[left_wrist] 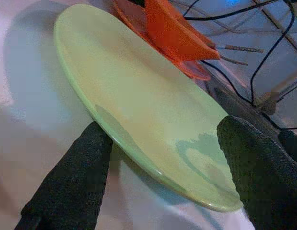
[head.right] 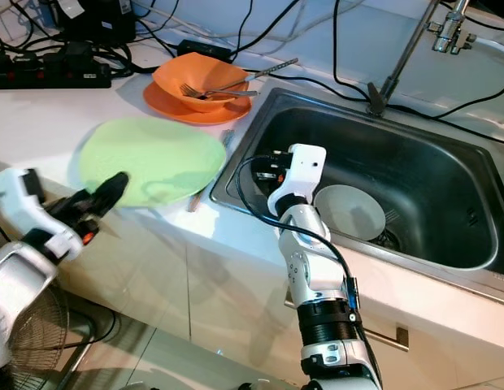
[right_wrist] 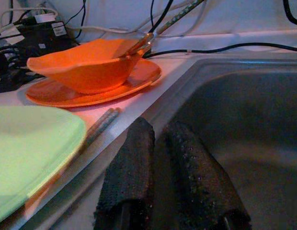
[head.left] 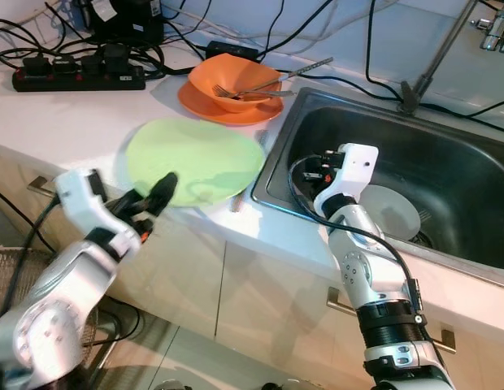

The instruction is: Kitchen organization

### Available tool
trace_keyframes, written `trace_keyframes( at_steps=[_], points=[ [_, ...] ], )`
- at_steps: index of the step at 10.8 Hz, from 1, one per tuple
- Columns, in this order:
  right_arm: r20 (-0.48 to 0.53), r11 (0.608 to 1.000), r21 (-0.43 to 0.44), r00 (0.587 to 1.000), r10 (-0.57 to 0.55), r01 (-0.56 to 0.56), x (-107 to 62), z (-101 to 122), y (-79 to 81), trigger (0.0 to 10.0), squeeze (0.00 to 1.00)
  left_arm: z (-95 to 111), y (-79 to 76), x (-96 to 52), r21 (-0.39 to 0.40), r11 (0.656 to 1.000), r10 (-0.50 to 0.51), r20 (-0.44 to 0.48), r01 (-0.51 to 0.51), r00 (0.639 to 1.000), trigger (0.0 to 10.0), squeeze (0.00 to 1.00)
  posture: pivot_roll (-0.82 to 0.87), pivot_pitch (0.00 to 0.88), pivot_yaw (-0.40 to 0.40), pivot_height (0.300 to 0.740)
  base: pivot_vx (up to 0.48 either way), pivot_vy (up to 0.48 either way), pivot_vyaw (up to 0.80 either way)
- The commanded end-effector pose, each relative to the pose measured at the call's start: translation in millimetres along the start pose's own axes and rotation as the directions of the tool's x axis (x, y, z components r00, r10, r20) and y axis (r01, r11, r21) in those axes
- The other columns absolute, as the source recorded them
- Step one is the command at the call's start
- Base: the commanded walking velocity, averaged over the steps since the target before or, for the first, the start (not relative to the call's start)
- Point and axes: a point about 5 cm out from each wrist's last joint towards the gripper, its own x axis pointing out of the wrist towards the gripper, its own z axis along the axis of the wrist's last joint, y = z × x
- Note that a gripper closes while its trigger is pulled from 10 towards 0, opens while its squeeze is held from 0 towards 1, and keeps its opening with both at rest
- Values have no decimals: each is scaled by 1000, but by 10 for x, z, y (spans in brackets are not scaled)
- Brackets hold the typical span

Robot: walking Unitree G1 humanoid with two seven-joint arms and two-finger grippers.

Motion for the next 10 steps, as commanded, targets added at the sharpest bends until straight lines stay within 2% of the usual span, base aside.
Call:
trace_keyframes(
  at_steps=[1, 3, 6, 7, 8, 10],
  points=[
    [5, 1000, -3, 1000, -18, 18, -16, 21, -55, 10000, 0, 12, -91, 69, 3, 999, -33, 0, 33, 999, 10000, 0, -15, 47, -105, 740, 0, 0, 0],
    [7, 1000, -2, 1000, -22, 22, -17, 22, -57, 10000, 0, 13, -162, 183, 4, 999, -51, -14, 51, 999, 10000, 0, -15, 47, -105, 740, 0, 0, 0],
    [6, 1000, -1, 1000, -26, 26, -16, 24, -57, 10000, 0, 22, -171, 333, -34, 999, -9, -17, 9, 1000, 10000, 0, -26, 57, -93, 740, 0, 0, 0],
    [7, 1000, 0, 999, -31, 31, -16, 27, -63, 10000, 0, 13, -171, 402, -38, 999, 26, -29, -27, 999, 6588, 0, -29, 58, -89, 740, 0, 0, 0],
    [8, 999, 0, 999, -33, 33, -17, 29, -64, 10000, 0, 8, -161, 415, -39, 998, 43, -28, -44, 999, 0, 0, -30, 59, -88, 740, 0, 0, 0],
    [10, 999, 0, 999, -38, 38, -18, 37, -76, 10000, 0, 20, -141, 398, -38, 998, 58, -18, -58, 998, 0, 0, -30, 66, -90, 740, 0, 0, 0]
  ],
)
